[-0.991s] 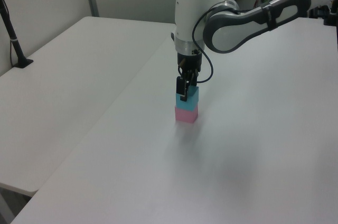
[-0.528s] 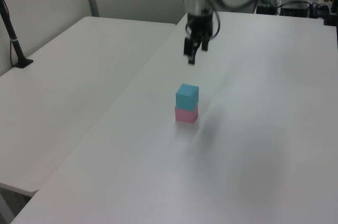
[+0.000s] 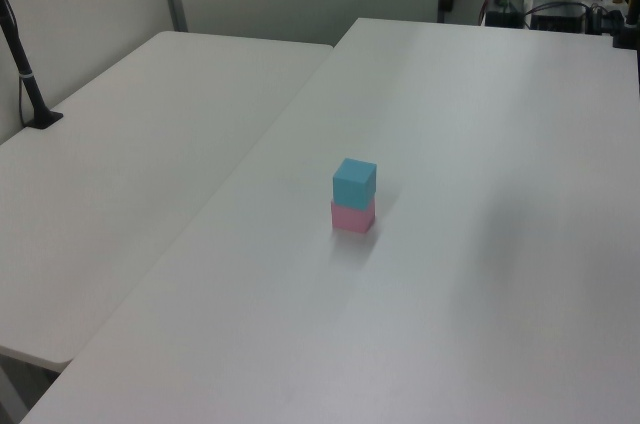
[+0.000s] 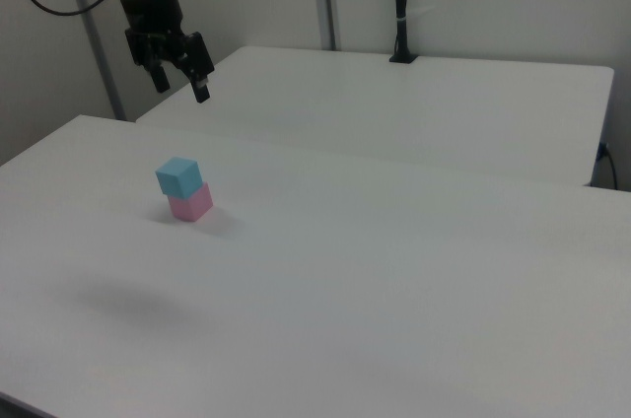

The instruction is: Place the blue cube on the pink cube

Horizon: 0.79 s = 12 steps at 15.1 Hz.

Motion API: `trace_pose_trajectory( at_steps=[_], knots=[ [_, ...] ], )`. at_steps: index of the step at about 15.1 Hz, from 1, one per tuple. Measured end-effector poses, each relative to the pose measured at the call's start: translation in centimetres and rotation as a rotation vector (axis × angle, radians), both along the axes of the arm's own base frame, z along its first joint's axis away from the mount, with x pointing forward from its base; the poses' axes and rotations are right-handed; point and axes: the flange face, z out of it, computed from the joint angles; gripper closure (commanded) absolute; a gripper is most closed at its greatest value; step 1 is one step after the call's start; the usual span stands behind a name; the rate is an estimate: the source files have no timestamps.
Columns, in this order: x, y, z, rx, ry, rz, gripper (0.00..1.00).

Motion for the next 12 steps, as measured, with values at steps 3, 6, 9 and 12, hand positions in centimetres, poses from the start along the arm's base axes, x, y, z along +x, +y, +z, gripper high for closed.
trace_pose_trajectory(
  at_steps=[3, 6, 9, 12],
  knots=[
    [-1.8, -5.1, 1.1, 0.002, 0.002, 0.030, 0.00],
    [-3.2, -10.3, 1.4, 0.030, -0.002, 0.037, 0.00],
    [-3.6, -12.1, 1.3, 0.036, 0.000, 0.025, 0.00],
    [-3.2, -10.3, 0.9, 0.042, 0.007, 0.010, 0.00]
  ],
)
